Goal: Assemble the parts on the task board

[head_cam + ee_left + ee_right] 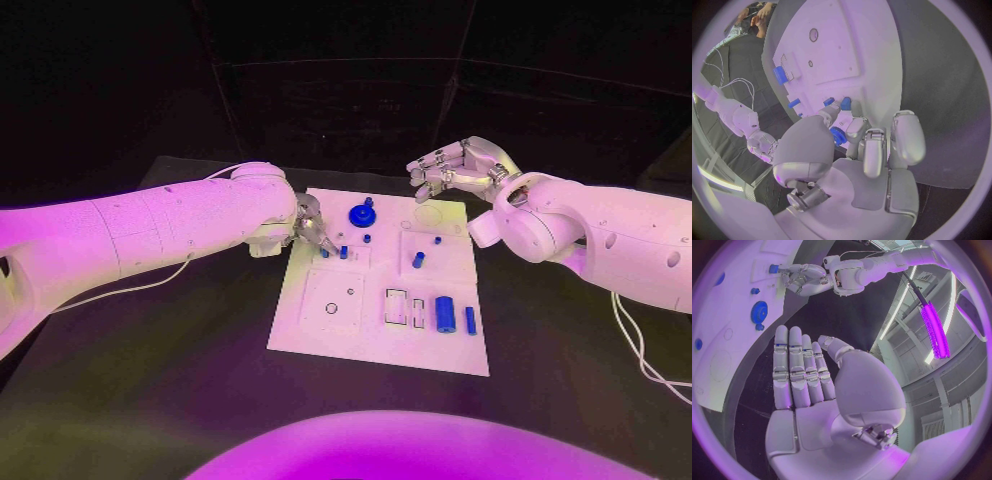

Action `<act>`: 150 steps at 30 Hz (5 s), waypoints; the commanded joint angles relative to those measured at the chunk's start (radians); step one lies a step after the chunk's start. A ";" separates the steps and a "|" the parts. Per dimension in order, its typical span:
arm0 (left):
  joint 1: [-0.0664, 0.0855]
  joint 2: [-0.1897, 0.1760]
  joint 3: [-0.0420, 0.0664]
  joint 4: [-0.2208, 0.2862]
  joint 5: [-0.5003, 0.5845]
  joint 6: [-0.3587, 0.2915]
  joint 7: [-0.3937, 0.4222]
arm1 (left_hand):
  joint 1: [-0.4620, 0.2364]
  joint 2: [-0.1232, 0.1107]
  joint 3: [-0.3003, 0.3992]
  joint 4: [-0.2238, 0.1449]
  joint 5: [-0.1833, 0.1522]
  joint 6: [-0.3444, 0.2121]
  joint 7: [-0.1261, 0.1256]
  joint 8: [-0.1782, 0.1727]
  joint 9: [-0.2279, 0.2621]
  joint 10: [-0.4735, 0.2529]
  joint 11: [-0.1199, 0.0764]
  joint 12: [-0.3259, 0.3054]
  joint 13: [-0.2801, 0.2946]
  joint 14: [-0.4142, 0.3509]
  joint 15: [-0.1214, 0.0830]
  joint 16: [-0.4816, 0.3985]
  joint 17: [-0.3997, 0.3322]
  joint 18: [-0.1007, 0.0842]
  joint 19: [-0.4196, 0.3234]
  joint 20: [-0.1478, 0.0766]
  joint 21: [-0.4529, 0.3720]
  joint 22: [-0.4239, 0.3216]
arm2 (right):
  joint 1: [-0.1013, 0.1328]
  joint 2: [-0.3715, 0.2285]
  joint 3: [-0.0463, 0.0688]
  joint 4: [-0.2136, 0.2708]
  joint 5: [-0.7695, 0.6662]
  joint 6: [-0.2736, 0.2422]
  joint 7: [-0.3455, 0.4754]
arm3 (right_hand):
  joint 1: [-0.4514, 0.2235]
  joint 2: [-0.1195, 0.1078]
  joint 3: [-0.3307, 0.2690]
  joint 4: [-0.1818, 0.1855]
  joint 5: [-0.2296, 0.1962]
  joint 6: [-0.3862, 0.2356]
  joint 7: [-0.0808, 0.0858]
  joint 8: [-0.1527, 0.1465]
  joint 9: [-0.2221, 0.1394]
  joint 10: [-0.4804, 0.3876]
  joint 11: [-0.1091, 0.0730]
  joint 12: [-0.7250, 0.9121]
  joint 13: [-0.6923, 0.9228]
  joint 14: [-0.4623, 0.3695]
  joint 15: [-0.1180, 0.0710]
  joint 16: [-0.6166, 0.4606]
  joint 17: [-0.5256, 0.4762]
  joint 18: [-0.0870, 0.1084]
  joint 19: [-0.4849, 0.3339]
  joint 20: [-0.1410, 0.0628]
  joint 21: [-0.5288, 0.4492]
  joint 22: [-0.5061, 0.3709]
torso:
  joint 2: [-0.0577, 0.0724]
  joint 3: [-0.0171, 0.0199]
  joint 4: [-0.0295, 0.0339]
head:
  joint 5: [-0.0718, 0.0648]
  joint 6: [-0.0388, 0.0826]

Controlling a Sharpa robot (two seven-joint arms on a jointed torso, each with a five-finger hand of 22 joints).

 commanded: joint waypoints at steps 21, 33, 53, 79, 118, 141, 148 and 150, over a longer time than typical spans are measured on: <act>0.001 -0.044 0.004 0.044 0.040 -0.142 0.052 | -0.010 0.015 -0.088 0.036 0.001 -0.005 -0.004 0.006 0.012 -0.013 0.003 -0.003 -0.010 0.106 -0.007 0.007 0.263 -0.005 0.008 -0.005 -0.001 0.025 | -0.001 0.003 0.000 -0.003 0.000 0.010 0.004 | 0.008 -0.001 0.006 0.000 0.002 -0.006 0.000 -0.006 0.000 -0.003 0.002 -0.001 -0.001 0.001 0.005 -0.005 -0.001 0.011 0.006 0.000 -0.006 -0.001 | 0.000 -0.0004 0.0000 | 0.001 0.001; 0.010 -0.064 0.023 0.046 0.086 -0.302 0.391 | 0.169 0.070 -0.059 -0.021 0.002 -0.166 0.064 -0.070 -0.025 -0.339 0.063 -0.235 -0.404 0.003 0.040 -0.150 -0.039 0.069 -0.153 0.030 -0.449 -0.262 | -0.002 0.001 0.000 -0.004 0.000 0.008 0.004 | 0.008 -0.001 0.006 0.000 0.002 -0.006 0.000 -0.006 0.000 -0.003 0.002 -0.001 -0.001 0.001 0.005 -0.005 -0.001 0.011 0.006 0.000 -0.006 -0.001 | 0.000 0.0007 0.0016 | -0.004 0.005; -0.010 0.062 -0.005 -0.096 -0.090 -0.367 0.680 | 0.329 -0.033 0.090 -0.175 0.001 -0.056 0.111 -0.362 -0.319 -0.380 0.122 -0.728 -0.755 -0.021 0.088 -0.226 -0.155 0.086 -0.141 0.082 -0.574 -0.363 | -0.003 0.007 0.000 -0.001 0.000 0.008 0.010 | 0.007 0.000 0.007 0.002 0.002 -0.007 0.000 -0.006 0.000 -0.004 0.002 -0.001 -0.001 0.000 0.006 -0.005 -0.001 0.011 0.006 0.000 -0.007 -0.002 | 0.001 -0.0002 -0.0022 | -0.017 0.032; -0.046 0.152 -0.017 -0.226 -0.216 -0.240 0.662 | 0.315 -0.025 0.034 -0.203 0.001 0.024 0.105 -0.450 -0.418 -0.322 0.122 -0.873 -0.875 0.014 0.084 -0.243 -0.215 0.051 -0.032 0.074 -0.374 -0.238 | -0.004 0.019 0.000 -0.005 -0.007 0.000 0.015 | 0.008 0.001 0.008 0.002 0.002 -0.008 0.001 -0.006 0.000 -0.004 0.002 -0.001 -0.002 0.000 0.006 -0.005 -0.002 0.011 0.006 0.000 -0.007 -0.002 | 0.001 0.0007 -0.0005 | -0.029 0.039; -0.065 0.216 -0.021 -0.301 -0.226 -0.220 0.632 | 0.330 0.031 0.063 -0.213 0.002 0.064 0.103 -0.476 -0.450 -0.273 0.119 -0.921 -0.906 0.021 0.080 -0.242 -0.231 0.041 -0.012 0.069 -0.315 -0.196 | -0.003 0.028 0.001 -0.006 -0.007 -0.008 0.020 | 0.008 -0.001 0.009 0.002 0.002 -0.011 0.002 -0.007 -0.001 -0.009 0.004 -0.003 -0.003 -0.003 0.007 -0.006 -0.003 0.010 0.005 0.001 -0.009 -0.003 | 0.000 -0.0001 0.0002 | -0.031 0.033; -0.069 0.221 -0.021 -0.305 -0.229 -0.205 0.616 | 0.361 0.060 0.113 -0.240 0.002 0.112 0.101 -0.478 -0.463 -0.197 0.105 -0.920 -0.898 0.020 0.070 -0.242 -0.246 0.034 -0.005 0.062 -0.271 -0.163 | -0.004 0.030 0.001 -0.008 -0.007 -0.005 0.020 | 0.006 -0.001 0.009 0.003 0.002 -0.012 0.003 -0.008 -0.001 -0.009 0.005 -0.004 -0.003 -0.004 0.008 -0.006 -0.003 0.010 0.004 0.001 -0.010 -0.004 | 0.000 -0.0001 -0.0001 | -0.032 0.029; -0.070 0.217 -0.021 -0.302 -0.229 -0.248 0.636 | 0.371 0.073 0.144 -0.256 0.002 0.140 0.101 -0.482 -0.468 -0.166 0.102 -0.934 -0.899 0.020 0.066 -0.245 -0.263 0.031 -0.002 0.057 -0.251 -0.147 | -0.004 0.031 0.001 -0.008 -0.007 -0.006 0.020 | 0.006 -0.001 0.009 0.003 0.002 -0.012 0.003 -0.008 -0.001 -0.009 0.005 -0.004 -0.003 -0.004 0.008 -0.006 -0.003 0.010 0.004 0.001 -0.010 -0.004 | 0.001 -0.0006 -0.0005 | -0.035 0.028; -0.070 0.214 -0.020 -0.299 -0.229 -0.262 0.644 | 0.366 0.070 0.155 -0.261 0.002 0.148 0.101 -0.489 -0.473 -0.154 0.102 -0.951 -0.901 0.020 0.066 -0.243 -0.266 0.030 -0.001 0.057 -0.246 -0.142 | -0.004 0.031 0.001 -0.008 -0.007 -0.007 0.020 | 0.006 -0.001 0.009 0.003 0.002 -0.012 0.003 -0.008 -0.001 -0.009 0.005 -0.004 -0.003 -0.004 0.008 -0.006 -0.003 0.010 0.004 0.001 -0.010 -0.004 | 0.000 -0.0012 -0.0006 | -0.035 0.028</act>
